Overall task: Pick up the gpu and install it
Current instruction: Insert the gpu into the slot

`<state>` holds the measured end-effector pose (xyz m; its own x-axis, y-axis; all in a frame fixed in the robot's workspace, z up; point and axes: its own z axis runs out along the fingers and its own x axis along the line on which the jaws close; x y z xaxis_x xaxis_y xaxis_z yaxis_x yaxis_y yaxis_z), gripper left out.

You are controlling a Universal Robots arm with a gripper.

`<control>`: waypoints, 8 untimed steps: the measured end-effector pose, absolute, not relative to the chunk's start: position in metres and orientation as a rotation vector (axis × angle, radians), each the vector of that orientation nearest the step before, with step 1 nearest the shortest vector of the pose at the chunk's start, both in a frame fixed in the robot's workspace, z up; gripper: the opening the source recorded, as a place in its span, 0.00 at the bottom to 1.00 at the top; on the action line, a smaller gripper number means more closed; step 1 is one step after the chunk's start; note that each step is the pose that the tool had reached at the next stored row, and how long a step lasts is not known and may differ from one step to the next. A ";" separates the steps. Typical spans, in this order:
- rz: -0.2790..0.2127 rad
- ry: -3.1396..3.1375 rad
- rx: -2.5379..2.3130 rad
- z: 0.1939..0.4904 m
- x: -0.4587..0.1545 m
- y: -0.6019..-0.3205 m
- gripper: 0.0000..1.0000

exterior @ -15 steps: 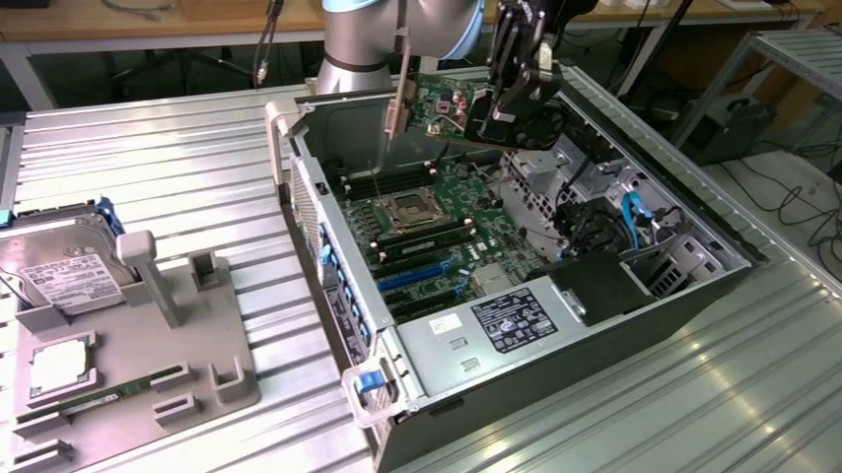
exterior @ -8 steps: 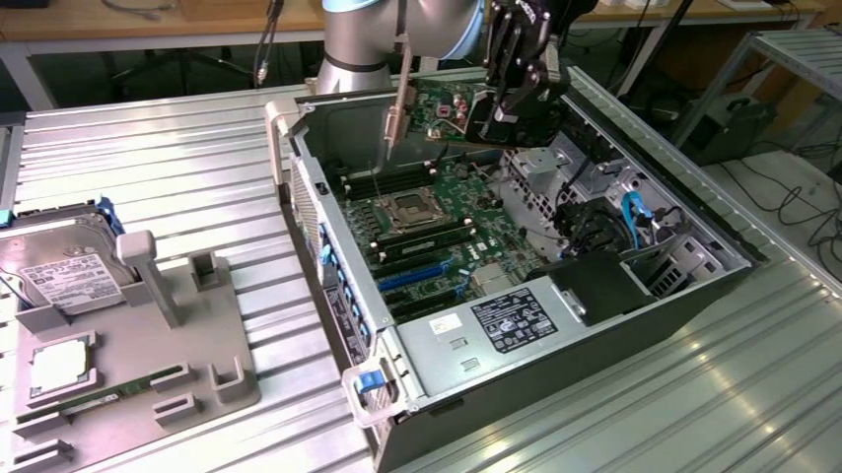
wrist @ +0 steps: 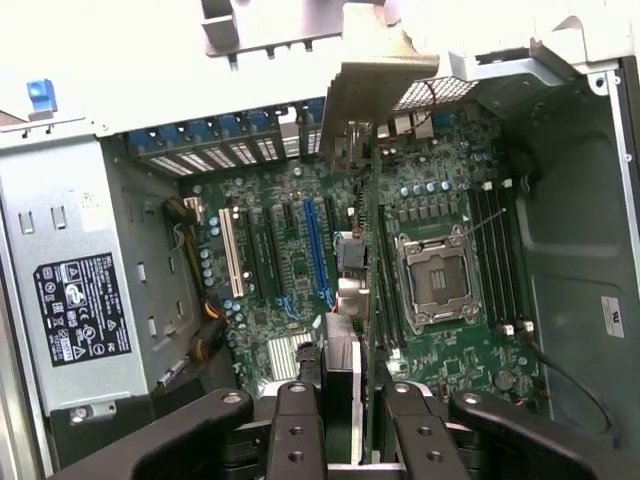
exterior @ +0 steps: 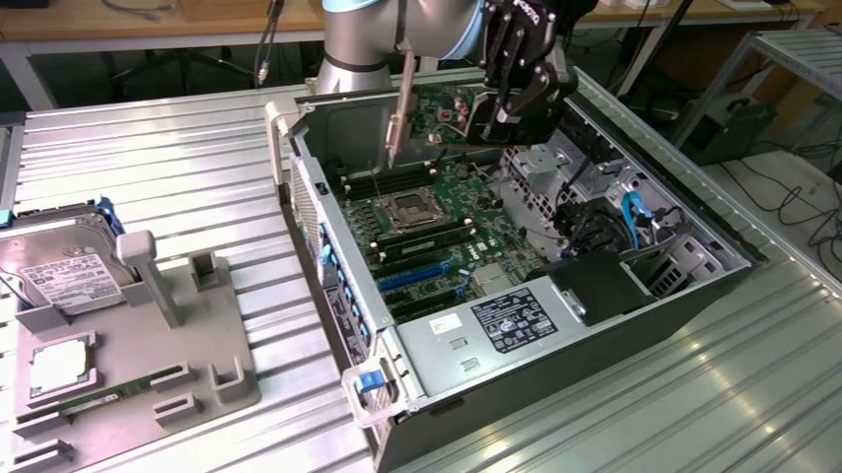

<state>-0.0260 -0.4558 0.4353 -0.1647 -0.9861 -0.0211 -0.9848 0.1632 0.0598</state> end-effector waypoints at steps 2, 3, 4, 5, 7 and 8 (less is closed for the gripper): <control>-0.092 -2.359 2.038 0.435 -0.026 -0.456 0.28; -0.092 -2.342 2.056 0.435 -0.026 -0.456 0.28; -0.092 -2.332 2.067 0.435 -0.026 -0.456 0.28; -0.091 -2.324 2.076 0.435 -0.026 -0.456 0.28; -0.091 -2.309 2.092 0.435 -0.026 -0.456 0.28; -0.090 -2.292 2.110 0.435 -0.026 -0.456 0.28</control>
